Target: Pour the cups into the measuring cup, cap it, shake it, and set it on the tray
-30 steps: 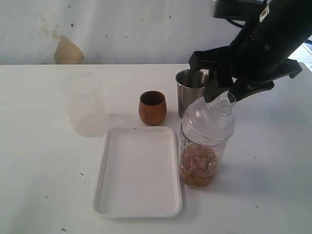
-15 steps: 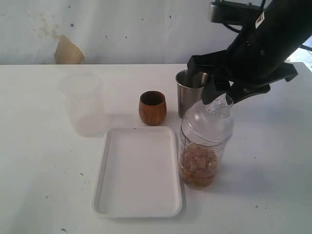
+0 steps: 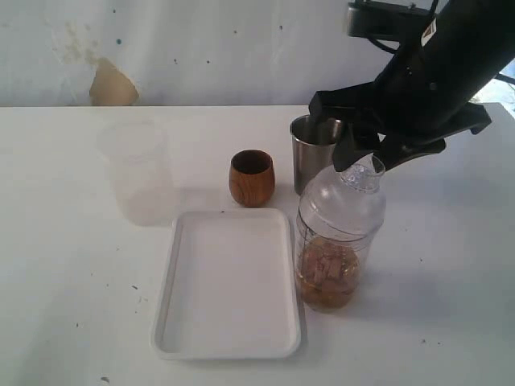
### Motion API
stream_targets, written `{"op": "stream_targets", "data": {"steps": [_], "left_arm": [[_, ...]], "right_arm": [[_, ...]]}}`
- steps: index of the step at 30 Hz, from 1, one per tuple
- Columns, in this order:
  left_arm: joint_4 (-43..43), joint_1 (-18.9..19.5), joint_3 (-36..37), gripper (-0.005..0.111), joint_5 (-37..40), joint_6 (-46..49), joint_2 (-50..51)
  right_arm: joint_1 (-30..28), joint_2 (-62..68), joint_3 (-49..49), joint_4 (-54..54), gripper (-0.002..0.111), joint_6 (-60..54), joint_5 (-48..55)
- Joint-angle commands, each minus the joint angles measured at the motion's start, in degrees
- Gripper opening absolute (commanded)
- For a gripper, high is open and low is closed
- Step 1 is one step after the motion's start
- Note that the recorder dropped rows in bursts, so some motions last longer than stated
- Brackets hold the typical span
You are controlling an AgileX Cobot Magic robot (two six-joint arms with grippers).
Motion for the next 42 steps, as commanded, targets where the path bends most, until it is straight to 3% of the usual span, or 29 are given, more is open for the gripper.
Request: {"op": "stream_targets", "data": {"steps": [1,16,25,29,34,42], "left_arm": [[0.11,-0.05,0.31,0.000,0.12,0.02,-0.25],[0.11,-0.05,0.31,0.000,0.12,0.02,-0.25],[0.11,-0.05,0.31,0.000,0.12,0.02,-0.25],[0.11,-0.05,0.31,0.000,0.12,0.02,-0.25],[0.11,-0.05,0.31,0.000,0.12,0.02,-0.25],[0.11,-0.05,0.31,0.000,0.12,0.02,-0.25]], "right_arm": [[0.04,0.15,0.37,0.33,0.000,0.19,-0.56],[0.04,0.95,3.26,1.82,0.002,-1.67,-3.37],[0.04,0.95,3.26,2.56,0.042,-2.80,-2.23],[0.04,0.63,3.26,2.45,0.053,-2.80,-1.97],[0.04,-0.64,2.11,1.90,0.059,-2.80,-2.08],[0.04,-3.14,0.72,1.34,0.060,-2.80,-2.08]]}}
